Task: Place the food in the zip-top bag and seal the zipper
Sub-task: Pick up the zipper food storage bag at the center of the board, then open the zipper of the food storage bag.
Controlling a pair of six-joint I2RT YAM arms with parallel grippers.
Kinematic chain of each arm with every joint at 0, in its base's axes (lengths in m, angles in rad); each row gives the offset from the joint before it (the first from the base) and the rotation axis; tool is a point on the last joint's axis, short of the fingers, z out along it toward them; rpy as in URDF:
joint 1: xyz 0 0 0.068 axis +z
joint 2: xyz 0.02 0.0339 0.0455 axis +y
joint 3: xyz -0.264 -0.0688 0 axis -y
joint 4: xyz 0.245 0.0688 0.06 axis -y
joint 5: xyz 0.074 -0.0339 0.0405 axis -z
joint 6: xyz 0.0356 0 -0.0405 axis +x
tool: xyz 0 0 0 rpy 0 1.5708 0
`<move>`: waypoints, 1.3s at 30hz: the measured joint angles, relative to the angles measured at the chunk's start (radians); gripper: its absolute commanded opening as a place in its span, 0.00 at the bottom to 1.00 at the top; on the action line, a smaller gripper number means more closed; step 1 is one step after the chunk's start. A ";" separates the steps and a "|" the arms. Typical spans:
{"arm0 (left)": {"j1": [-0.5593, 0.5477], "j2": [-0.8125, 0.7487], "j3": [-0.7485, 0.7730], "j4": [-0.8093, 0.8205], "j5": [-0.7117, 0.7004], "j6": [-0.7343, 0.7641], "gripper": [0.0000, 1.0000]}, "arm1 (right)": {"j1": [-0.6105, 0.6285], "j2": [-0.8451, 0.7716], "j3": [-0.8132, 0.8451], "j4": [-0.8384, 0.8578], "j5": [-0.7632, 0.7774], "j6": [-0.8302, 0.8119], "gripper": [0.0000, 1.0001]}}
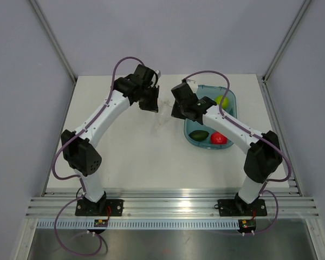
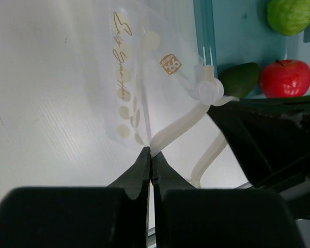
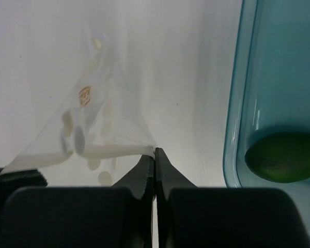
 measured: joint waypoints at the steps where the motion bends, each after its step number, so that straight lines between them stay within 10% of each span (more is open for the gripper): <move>1: 0.000 0.001 -0.011 0.000 0.000 0.000 0.00 | -0.010 0.006 -0.006 0.003 0.000 0.002 0.00; 7: -0.003 0.019 -0.090 0.018 0.051 0.000 0.00 | -0.025 0.035 -0.086 0.028 -0.040 0.010 0.02; 17: 0.002 0.143 -0.097 0.061 0.085 -0.036 0.00 | -0.029 0.033 -0.098 0.037 -0.083 0.011 0.51; 31: -0.018 0.166 -0.076 0.036 0.019 -0.044 0.00 | -0.035 -0.197 -0.152 0.037 -0.089 0.007 0.76; 39: -0.040 0.167 -0.036 0.031 -0.014 -0.051 0.00 | -0.277 -0.284 -0.340 -0.045 -0.098 0.116 0.78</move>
